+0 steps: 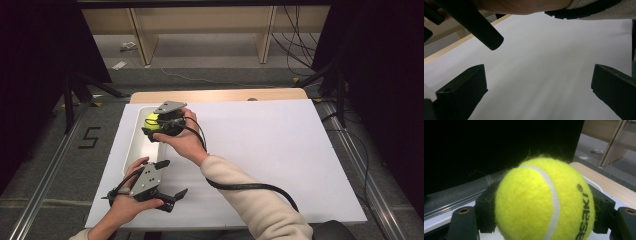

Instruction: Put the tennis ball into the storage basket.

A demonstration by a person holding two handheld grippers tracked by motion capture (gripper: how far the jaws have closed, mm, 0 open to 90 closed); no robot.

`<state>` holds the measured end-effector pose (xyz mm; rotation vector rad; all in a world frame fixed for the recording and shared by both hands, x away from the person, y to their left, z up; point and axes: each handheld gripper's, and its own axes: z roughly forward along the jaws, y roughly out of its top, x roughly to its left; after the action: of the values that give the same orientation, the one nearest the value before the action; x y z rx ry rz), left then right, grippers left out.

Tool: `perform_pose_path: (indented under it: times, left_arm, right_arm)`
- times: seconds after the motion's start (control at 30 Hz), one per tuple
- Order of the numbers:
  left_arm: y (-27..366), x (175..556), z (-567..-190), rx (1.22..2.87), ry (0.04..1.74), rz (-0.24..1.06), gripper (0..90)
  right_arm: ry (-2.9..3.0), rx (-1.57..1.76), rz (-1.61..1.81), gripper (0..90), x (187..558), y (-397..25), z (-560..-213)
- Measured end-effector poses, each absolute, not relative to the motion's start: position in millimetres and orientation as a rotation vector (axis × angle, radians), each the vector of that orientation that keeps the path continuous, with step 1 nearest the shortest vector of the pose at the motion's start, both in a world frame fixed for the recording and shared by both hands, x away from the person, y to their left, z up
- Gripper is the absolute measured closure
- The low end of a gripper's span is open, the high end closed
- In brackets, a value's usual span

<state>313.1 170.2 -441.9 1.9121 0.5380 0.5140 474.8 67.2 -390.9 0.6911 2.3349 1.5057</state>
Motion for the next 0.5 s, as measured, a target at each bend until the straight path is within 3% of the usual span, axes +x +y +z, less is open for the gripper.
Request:
perform_pose_path:
  times: [0.5]
  left_arm:
    - [170.1,312.9,-442.0,1.912,0.537,0.514,0.0]
  right_arm:
    - [2.347,0.685,1.504,27.0,475.2,73.4,-392.1]
